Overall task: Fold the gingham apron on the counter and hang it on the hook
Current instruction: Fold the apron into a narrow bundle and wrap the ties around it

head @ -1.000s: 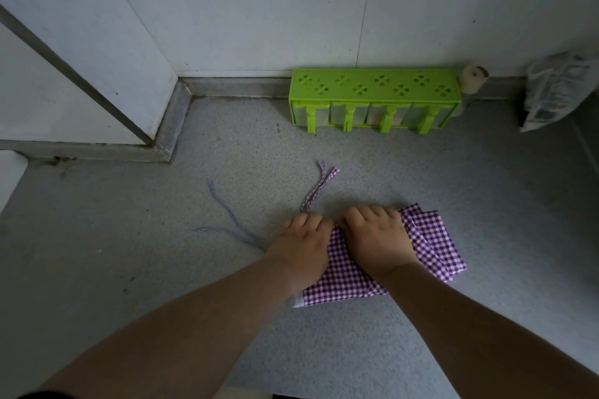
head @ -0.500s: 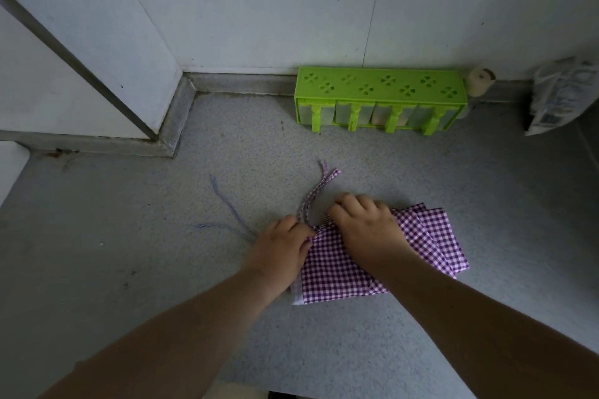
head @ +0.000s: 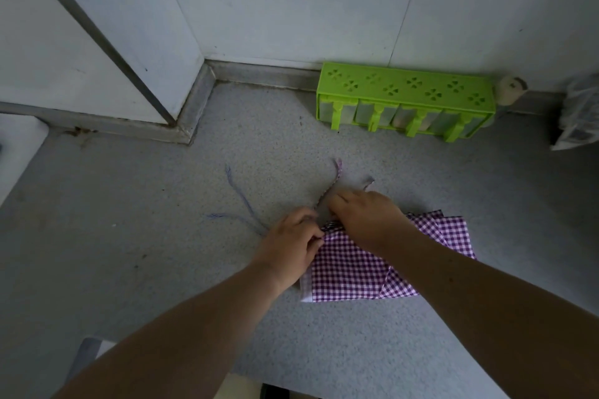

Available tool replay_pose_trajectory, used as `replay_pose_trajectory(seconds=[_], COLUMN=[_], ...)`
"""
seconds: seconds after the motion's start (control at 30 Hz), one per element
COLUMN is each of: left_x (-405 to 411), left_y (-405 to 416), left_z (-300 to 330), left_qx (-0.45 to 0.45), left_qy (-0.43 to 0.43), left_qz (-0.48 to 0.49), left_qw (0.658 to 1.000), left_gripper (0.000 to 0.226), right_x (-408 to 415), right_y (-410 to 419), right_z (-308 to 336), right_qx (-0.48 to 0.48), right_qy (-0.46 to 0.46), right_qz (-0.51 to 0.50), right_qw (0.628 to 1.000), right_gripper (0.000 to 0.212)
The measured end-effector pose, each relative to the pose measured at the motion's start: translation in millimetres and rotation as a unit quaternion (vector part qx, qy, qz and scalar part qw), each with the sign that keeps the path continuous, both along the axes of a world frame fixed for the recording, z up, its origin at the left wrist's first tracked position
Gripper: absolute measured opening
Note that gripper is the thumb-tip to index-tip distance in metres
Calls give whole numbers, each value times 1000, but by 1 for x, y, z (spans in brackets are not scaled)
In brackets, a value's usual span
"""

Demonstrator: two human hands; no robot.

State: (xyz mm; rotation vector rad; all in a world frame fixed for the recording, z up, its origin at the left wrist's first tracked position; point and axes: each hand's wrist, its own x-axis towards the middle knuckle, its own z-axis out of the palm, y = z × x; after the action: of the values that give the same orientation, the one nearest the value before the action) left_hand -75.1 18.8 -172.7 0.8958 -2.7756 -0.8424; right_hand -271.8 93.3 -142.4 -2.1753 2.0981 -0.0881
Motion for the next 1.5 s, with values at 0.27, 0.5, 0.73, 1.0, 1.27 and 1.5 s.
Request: replay_pose_trajectory(seconds=[0.27,0.5,0.73,1.0,1.27,1.5], left_x=[-1,-3,-6,-15,31,15], left_y=[-1,-5,-3,-3,-1,5], left_z=[4,5,9,27,39,49], left_qx=[-16,-11,13,48,84,508], left_qy=[-9,-15,-21,-45,5,-23], left_qz=[-21,-7,17,14,227,282], left_qw=[1000,1000,1000,998,970,813], left_gripper=[19,21,21,20,14,55], right_x=[-8,-16,55,97,66,27], right_y=[-1,-3,38,56,42,43], right_z=[19,47,64,43,53,94], right_qx=[90,120,154,292,191,215], right_qy=[-10,-11,12,130,20,-195], right_qz=[-8,-86,-146,-117,-131,-204], right_qw=[996,989,977,940,973,935], right_gripper=[12,11,25,47,29,49])
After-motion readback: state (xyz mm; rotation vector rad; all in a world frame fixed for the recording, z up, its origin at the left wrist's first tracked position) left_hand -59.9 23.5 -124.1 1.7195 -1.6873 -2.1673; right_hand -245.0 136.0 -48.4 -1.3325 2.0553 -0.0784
